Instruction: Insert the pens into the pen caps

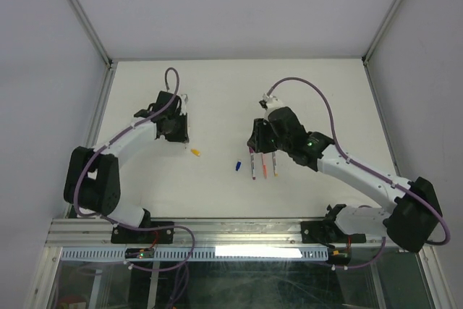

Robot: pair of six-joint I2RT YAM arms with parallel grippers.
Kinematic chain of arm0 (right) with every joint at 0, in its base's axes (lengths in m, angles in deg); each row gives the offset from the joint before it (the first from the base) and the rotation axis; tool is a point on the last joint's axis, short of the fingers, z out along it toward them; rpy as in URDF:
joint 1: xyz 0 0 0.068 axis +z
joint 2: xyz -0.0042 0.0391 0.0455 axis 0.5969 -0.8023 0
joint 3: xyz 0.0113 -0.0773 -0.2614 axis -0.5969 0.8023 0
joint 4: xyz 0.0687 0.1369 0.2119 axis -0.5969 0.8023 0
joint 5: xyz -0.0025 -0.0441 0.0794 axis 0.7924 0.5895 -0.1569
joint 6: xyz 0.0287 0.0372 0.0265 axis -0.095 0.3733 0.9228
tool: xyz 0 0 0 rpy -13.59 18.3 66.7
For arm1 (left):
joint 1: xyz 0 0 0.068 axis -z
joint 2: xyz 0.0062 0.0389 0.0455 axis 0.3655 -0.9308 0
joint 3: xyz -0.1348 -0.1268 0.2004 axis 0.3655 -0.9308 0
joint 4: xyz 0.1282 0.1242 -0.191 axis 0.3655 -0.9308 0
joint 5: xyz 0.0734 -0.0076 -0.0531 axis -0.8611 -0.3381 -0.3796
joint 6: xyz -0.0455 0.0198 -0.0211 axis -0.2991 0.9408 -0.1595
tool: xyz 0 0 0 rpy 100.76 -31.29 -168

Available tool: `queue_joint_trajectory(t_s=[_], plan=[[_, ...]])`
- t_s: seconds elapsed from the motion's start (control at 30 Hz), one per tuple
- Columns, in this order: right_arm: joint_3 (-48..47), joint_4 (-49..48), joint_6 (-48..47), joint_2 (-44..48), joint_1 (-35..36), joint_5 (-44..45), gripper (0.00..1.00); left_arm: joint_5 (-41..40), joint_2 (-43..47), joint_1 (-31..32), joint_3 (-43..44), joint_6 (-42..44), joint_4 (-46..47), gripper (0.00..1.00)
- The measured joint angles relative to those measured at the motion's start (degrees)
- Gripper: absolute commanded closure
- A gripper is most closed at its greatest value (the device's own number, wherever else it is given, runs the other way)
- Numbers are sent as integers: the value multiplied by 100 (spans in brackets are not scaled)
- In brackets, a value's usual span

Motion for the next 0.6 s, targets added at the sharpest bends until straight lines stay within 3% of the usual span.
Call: queue_joint_trajectory(t_s=[0.13,0.27,0.4,0.6], plan=[[503,-861,-195,468,0,-267,58,457,883,92,-4,184,-4,94],[1180,-2181,-887,874,0,-911,56,918,1589,584,0,350,20,94],[1696,-3121,-2162,1193,90,-1683,54,1309,1784,1231,70,483,20,94],[1700,-3270,-4625,1414,586,-2387,47,1797,1810,1784,260,608,-90,94]])
